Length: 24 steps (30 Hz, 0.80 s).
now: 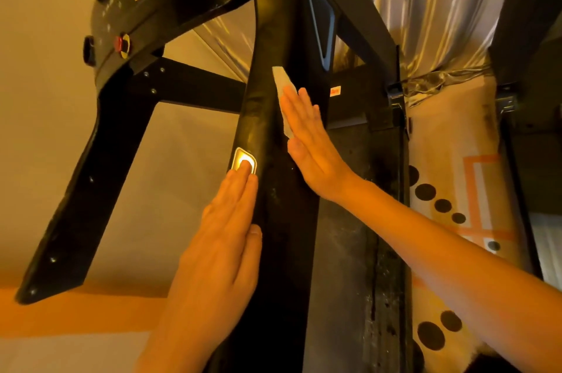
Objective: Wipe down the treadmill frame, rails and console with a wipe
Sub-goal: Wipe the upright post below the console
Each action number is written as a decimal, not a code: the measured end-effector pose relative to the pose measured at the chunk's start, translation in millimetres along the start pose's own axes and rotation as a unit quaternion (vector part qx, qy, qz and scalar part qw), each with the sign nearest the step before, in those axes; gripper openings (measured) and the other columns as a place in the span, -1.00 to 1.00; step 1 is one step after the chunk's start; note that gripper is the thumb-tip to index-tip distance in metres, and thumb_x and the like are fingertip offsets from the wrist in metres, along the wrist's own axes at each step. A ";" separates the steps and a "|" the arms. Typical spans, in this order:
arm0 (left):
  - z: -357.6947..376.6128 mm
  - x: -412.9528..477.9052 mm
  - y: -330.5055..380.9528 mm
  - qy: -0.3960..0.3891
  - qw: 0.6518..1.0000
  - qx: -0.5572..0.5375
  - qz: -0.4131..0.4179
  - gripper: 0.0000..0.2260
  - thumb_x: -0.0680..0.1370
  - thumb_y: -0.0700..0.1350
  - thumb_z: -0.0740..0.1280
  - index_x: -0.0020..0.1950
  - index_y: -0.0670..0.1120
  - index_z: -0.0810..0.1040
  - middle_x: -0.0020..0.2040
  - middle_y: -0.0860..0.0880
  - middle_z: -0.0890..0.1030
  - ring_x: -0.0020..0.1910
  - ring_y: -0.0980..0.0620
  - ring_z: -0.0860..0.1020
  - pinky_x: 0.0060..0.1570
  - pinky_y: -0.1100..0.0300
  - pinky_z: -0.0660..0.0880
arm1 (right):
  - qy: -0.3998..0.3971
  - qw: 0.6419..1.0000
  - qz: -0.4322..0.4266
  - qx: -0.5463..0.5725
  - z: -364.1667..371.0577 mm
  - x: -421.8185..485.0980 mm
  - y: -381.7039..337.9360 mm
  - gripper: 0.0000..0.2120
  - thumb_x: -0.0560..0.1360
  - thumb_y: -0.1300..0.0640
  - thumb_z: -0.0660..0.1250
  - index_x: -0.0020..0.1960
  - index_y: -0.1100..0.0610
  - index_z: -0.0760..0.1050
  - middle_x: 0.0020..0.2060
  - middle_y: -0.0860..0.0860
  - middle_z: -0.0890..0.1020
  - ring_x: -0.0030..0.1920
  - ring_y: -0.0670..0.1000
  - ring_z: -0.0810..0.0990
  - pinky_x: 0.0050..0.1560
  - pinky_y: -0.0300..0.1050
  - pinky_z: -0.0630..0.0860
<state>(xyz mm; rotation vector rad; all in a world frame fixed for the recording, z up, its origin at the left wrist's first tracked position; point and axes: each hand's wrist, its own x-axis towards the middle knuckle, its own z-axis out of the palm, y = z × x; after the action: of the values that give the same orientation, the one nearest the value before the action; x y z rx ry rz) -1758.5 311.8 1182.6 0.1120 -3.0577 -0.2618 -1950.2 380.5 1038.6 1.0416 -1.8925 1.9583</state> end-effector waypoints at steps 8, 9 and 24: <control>-1.7 0.7 6.8 -0.009 1.000 0.013 -0.024 -0.44 0.59 0.18 0.00 0.59 0.25 -0.05 0.59 0.37 -0.09 0.53 0.44 -0.14 0.44 0.46 -0.11 | -0.045 0.996 -0.053 -0.053 -15.6 -0.9 25.0 -0.45 0.74 -0.13 -0.15 0.65 0.07 -0.12 0.65 -0.12 -0.14 0.66 0.08 -0.20 0.61 -0.01 -0.28; -1.8 0.8 7.3 -0.010 1.000 0.010 -0.025 -0.44 0.59 0.15 0.02 0.58 0.25 -0.05 0.59 0.37 -0.08 0.53 0.45 -0.14 0.44 0.46 -0.11 | -0.041 0.997 -0.054 -0.048 -15.6 2.7 20.2 -0.45 0.74 -0.12 -0.14 0.65 0.08 -0.11 0.65 -0.10 -0.13 0.66 0.07 -0.20 0.61 -0.01 -0.28; -0.7 -0.4 2.7 -0.008 0.999 0.033 -0.020 -0.41 0.54 0.27 -0.14 0.58 0.28 -0.14 0.60 0.36 -0.16 0.53 0.42 -0.19 0.43 0.47 -0.14 | -0.041 0.996 -0.056 -0.052 -13.3 32.6 -8.2 -0.42 0.73 -0.10 -0.12 0.65 0.18 -0.01 0.66 0.12 0.00 0.64 0.02 -0.24 0.59 0.01 -0.33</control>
<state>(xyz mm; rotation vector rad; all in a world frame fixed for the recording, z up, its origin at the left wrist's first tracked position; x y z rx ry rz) -1758.2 314.4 1183.7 0.1770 -3.0839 -0.1659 -1973.2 384.1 1066.4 1.1877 -1.9115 1.7622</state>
